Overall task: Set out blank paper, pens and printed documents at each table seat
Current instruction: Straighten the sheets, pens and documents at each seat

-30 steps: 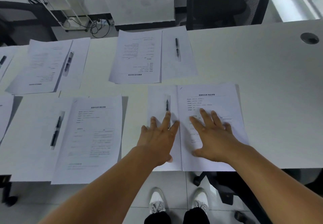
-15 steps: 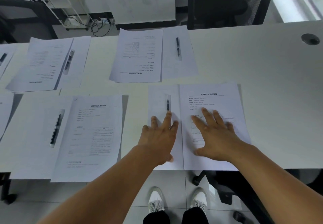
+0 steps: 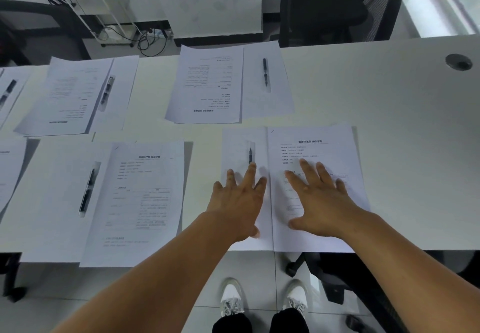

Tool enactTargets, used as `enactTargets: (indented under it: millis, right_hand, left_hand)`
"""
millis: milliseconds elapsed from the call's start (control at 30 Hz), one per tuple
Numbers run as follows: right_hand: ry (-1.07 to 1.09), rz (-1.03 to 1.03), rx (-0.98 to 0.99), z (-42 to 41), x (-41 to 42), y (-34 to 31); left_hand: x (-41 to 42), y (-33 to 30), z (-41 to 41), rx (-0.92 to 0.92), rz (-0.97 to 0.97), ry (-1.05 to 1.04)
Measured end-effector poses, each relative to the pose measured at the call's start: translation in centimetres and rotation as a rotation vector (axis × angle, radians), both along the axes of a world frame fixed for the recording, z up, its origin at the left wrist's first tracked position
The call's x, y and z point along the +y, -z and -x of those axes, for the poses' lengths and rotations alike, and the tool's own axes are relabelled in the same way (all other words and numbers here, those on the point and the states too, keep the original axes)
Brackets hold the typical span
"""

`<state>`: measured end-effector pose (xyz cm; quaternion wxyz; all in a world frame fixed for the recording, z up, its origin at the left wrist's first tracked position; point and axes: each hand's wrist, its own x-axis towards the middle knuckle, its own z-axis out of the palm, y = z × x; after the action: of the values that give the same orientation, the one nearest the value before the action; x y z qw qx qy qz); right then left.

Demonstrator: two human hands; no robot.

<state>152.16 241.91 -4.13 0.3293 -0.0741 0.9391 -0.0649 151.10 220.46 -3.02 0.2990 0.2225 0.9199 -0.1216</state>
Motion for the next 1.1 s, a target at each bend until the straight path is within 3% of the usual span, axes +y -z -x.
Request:
enactTargets:
  millis: [633, 1100]
  right_hand:
    - [-0.187, 0.012, 0.178, 0.1, -5.7, -9.4]
    - [-0.330, 0.031, 0.300, -1.7, -20.3, -16.9]
  left_hand:
    - [-4.2, -10.2, -0.4, 0.140, -0.031, -0.145]
    - [-19.7, -17.0, -5.9, 0.256, -0.024, -0.259]
